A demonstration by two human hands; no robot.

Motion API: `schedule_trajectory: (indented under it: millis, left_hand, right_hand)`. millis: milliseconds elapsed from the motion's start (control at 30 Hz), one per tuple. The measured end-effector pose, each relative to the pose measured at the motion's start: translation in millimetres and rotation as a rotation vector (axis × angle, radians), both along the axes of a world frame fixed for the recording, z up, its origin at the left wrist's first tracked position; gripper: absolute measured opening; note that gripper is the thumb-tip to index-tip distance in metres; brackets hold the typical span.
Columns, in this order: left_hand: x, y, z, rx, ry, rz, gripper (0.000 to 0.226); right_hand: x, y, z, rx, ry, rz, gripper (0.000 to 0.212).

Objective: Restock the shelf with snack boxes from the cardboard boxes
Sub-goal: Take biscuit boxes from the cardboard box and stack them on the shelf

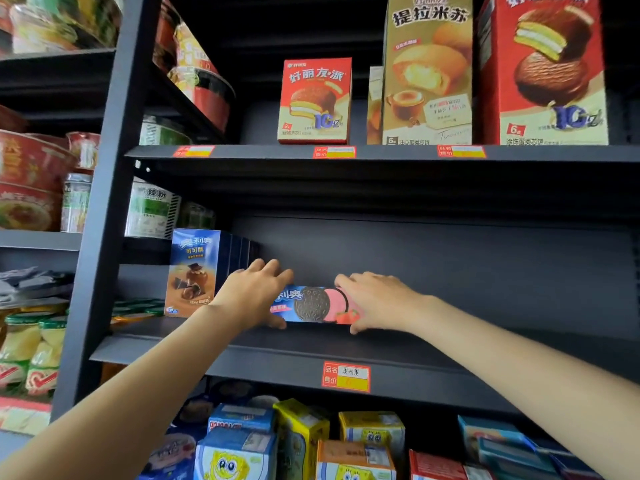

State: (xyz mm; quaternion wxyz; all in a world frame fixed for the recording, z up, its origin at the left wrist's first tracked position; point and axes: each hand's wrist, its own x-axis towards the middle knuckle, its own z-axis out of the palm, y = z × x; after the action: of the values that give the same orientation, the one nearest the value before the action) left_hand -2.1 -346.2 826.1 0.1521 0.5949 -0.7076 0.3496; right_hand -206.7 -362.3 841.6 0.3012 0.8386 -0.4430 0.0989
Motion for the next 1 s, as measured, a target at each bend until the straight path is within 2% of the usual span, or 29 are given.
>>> schedule_trajectory:
  millis: [167, 300, 433, 533, 667, 833, 1000]
  left_hand:
    - [-3, -21, -4, 0.030, 0.003, -0.011, 0.069]
    - [7, -42, -2, 0.102, 0.068, -0.002, 0.057]
    - [22, -61, 3, 0.148, 0.033, 0.064, 0.049]
    - [32, -68, 6, 0.137, 0.019, 0.091, 0.051]
    - [43, -73, 3, 0.229, 0.017, 0.088, 0.054]
    - [47, -78, 0, 0.290, 0.031, 0.086, 0.055]
    - [38, -93, 1, 0.358, 0.076, 0.090, 0.051]
  right_hand:
    - [-6, -15, 0, 0.085, -0.008, -0.026, 0.059]
    - [-11, -30, 11, 0.241, -0.055, 0.026, 0.044]
    - [4, -48, 18, 0.231, 0.019, -0.012, 0.052]
    - [22, -70, 22, 0.200, 0.159, -0.142, 0.054]
    - [39, -99, 21, 0.211, 0.274, -0.325, 0.056]
    - [39, -101, 20, 0.291, 0.209, -0.362, 0.052]
    - [13, -107, 23, 0.301, 0.188, -0.480, 0.040]
